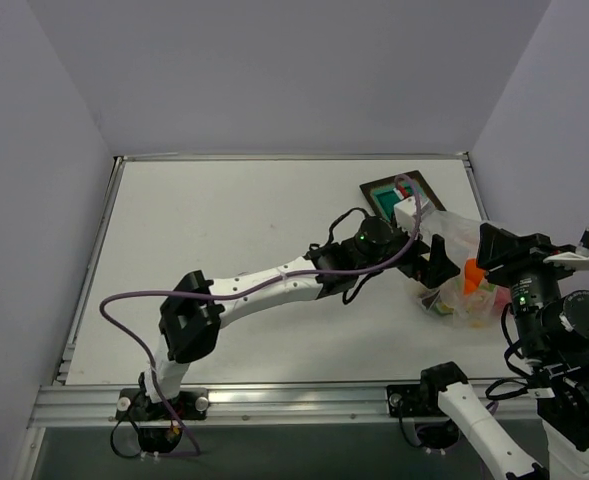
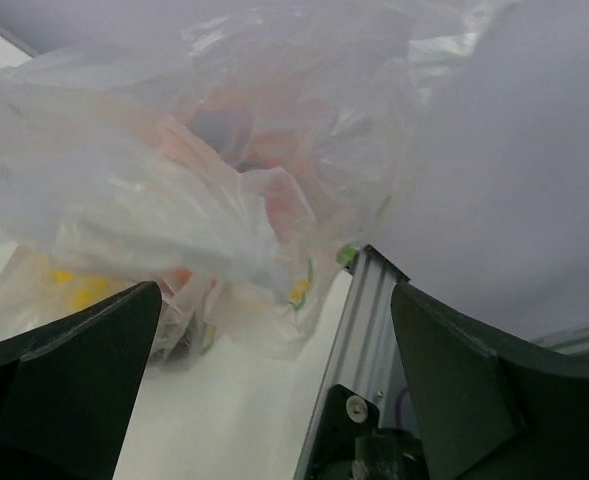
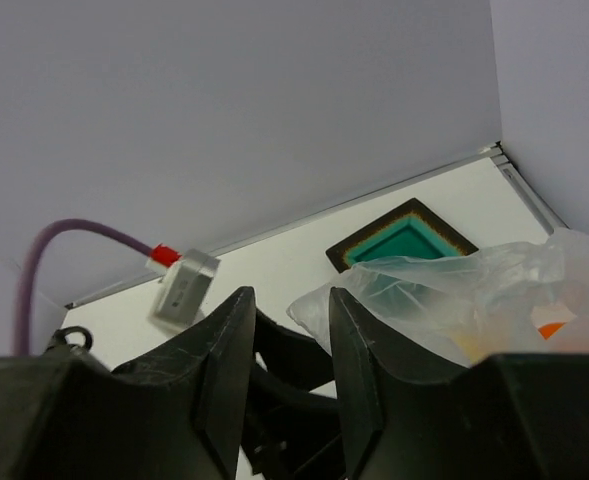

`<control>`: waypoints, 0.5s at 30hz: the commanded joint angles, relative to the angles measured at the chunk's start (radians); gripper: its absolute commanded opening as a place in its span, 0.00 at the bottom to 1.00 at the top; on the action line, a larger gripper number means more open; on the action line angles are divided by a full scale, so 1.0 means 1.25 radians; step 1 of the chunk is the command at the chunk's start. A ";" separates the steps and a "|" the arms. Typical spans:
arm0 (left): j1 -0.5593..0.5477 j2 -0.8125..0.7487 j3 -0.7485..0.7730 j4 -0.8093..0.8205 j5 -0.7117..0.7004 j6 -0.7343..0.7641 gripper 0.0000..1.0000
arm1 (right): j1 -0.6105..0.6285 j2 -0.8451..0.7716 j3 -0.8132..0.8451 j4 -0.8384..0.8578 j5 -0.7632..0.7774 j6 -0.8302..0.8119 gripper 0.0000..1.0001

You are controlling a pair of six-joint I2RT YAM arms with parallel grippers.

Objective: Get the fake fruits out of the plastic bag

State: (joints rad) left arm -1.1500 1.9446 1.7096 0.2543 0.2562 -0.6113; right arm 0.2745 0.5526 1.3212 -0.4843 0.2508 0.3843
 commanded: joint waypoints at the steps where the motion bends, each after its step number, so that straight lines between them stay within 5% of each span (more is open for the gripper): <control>1: 0.002 0.047 0.141 -0.055 -0.064 0.052 0.98 | -0.002 -0.021 -0.003 0.003 0.010 -0.008 0.32; 8: 0.002 0.175 0.307 -0.154 -0.231 0.133 1.00 | -0.002 -0.040 -0.027 -0.049 0.065 -0.003 0.47; 10: 0.002 0.217 0.347 -0.169 -0.233 0.138 0.90 | -0.004 -0.041 -0.038 -0.059 0.090 0.008 0.56; 12: 0.004 0.243 0.392 -0.176 -0.228 0.144 0.69 | -0.004 -0.041 -0.064 -0.067 0.134 0.018 0.69; 13: 0.011 0.249 0.396 -0.181 -0.229 0.145 0.27 | -0.002 -0.040 -0.074 -0.069 0.149 0.025 0.71; 15: 0.023 0.231 0.333 -0.162 -0.248 0.138 0.03 | -0.002 -0.033 -0.105 -0.069 0.199 0.030 0.78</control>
State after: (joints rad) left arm -1.1435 2.2768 2.1323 0.0490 -0.0055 -0.4637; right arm 0.2745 0.4995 1.2316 -0.5598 0.3759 0.4053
